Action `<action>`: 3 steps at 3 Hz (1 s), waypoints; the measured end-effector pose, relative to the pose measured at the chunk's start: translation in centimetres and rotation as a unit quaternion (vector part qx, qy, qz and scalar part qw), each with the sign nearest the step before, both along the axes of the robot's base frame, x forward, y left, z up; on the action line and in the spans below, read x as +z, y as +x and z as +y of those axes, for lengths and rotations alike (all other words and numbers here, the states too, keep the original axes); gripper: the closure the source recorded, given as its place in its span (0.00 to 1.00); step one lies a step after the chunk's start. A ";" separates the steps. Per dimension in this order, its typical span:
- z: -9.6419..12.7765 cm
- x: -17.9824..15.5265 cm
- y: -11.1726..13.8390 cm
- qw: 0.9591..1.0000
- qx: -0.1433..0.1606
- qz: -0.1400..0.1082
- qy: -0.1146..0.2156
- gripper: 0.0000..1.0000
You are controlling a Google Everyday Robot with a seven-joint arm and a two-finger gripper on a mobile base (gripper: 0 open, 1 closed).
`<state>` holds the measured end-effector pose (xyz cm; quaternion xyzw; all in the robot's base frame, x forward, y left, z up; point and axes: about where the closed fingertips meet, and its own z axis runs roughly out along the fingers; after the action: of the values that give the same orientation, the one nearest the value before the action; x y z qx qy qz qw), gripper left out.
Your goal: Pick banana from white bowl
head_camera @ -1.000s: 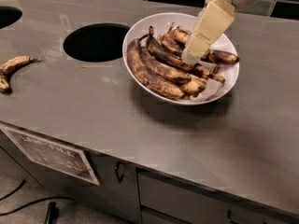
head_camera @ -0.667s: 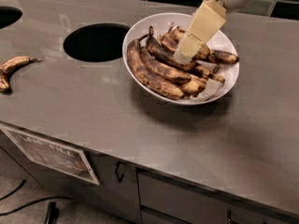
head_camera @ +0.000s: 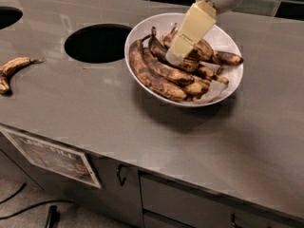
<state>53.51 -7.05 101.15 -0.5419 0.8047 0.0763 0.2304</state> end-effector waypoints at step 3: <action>-0.5 -1.8 1.0 0.997 -0.065 0.029 0.009 0.00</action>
Offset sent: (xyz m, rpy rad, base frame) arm 0.0106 -0.0016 -0.0209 0.0057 0.0695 -0.1020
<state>54.50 -7.59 99.37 -0.4841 0.8436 0.0842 0.2164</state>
